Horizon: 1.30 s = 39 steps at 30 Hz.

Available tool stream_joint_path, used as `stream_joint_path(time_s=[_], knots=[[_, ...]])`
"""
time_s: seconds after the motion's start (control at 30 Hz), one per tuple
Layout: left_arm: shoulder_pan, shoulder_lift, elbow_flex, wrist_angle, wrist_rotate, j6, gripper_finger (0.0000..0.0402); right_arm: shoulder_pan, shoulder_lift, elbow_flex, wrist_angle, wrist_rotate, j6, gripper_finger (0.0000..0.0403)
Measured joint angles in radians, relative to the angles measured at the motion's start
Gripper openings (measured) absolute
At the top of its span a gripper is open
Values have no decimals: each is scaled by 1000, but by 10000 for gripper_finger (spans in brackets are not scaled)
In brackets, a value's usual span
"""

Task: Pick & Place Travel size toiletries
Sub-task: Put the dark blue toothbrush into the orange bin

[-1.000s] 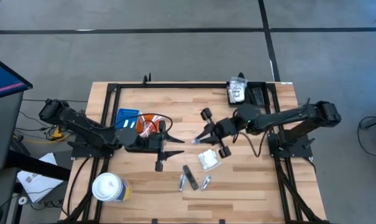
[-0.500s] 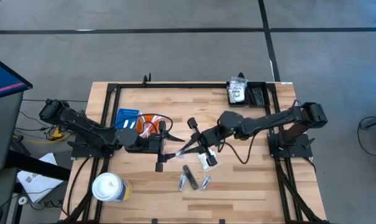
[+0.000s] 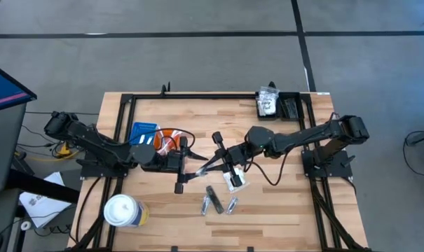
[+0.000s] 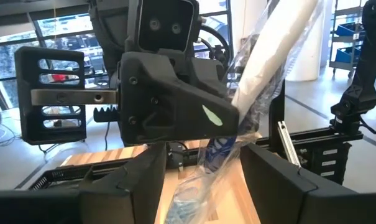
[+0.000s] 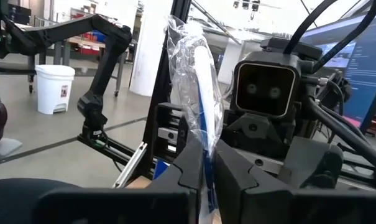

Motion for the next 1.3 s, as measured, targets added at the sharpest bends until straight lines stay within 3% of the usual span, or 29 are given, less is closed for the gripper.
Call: stream_joint_path(time_s=[0.23, 0.6, 0.97, 1.3], knots=[[0, 4, 0, 6, 2, -4, 163, 0, 0, -1, 3, 5, -1, 20], [6, 5, 0, 3, 7, 1, 21, -2, -1, -1, 2, 8, 3, 29], [4, 6, 0, -2, 7, -51, 20, -9, -1, -1, -21, 8, -1, 89], [7, 6, 0, -28, -102, -110, 15, -51, -11, -1, -68, 7, 47, 199]])
